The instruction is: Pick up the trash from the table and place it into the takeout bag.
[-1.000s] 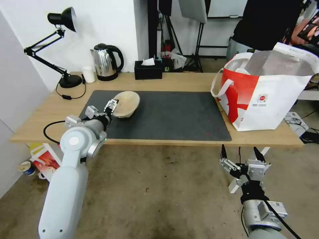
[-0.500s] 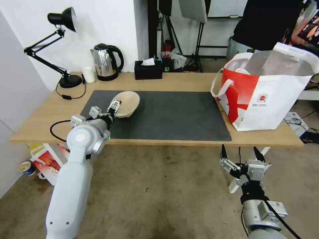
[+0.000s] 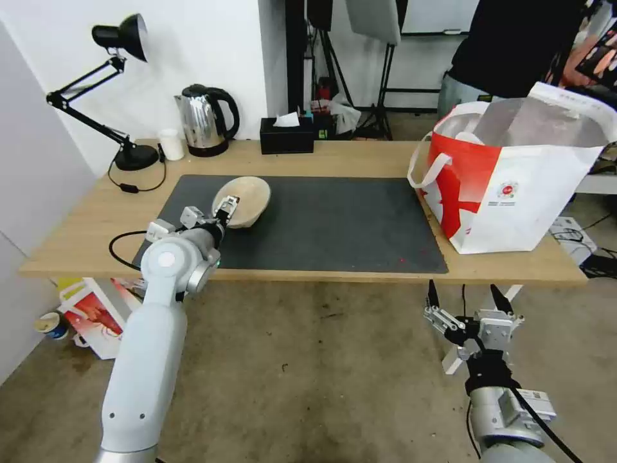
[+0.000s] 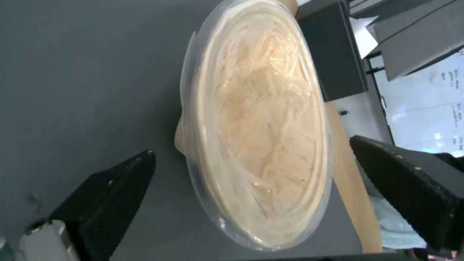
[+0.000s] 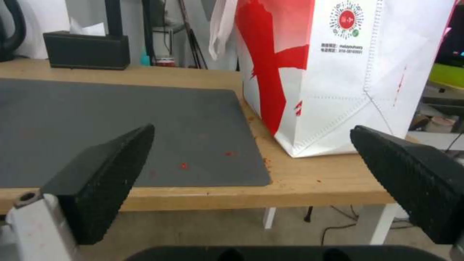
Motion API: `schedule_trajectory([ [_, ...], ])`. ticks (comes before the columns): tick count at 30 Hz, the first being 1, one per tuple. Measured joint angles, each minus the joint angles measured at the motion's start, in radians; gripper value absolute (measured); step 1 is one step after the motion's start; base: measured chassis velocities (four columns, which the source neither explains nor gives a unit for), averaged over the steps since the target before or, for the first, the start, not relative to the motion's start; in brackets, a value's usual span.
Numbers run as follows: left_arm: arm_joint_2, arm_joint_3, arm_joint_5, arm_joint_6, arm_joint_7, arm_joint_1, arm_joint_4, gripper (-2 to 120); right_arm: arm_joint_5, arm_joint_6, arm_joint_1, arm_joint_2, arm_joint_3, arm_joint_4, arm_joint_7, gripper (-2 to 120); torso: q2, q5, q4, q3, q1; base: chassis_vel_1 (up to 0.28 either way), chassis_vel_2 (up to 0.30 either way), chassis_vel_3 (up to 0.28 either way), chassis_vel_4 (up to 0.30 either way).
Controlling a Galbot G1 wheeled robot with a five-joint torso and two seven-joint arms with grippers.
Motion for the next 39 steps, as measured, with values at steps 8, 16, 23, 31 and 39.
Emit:
schedule_trajectory([
  [8,-0.01,0.004,0.021,0.0,0.016,-0.01,0.044,100,0.0,0.0,0.0,0.0,0.0,0.0,0.0,100,0.0,-0.0001,0.0,0.0,0.0,0.0,0.0,0.0,0.0],
  [16,-0.011,0.007,0.026,0.0,0.021,-0.021,0.065,97,0.0,0.0,0.0,0.0,0.0,0.0,0.0,100,0.0,0.0002,0.0001,0.0,0.0,0.0,0.0,0.0,0.0],
  [23,-0.02,0.017,0.033,0.0,0.018,-0.03,0.077,74,0.0,0.0,0.0,0.0,0.0,0.0,0.0,100,0.0,-0.0003,-0.0002,0.0,0.0,0.0,0.0,0.0,0.0],
  [31,-0.028,0.022,0.043,-0.001,0.018,-0.044,0.092,48,0.0,0.0,0.0,0.0,0.0,0.0,0.0,100,0.0,0.0,-0.0001,0.0,0.0,0.0,0.0,0.0,0.0],
  [39,-0.031,0.027,0.053,-0.004,0.021,-0.05,0.095,19,0.0,0.0,0.0,0.0,0.0,0.0,0.0,100,0.0,-0.0001,-0.0001,0.0,0.0,0.0,0.0,0.0,0.0],
])
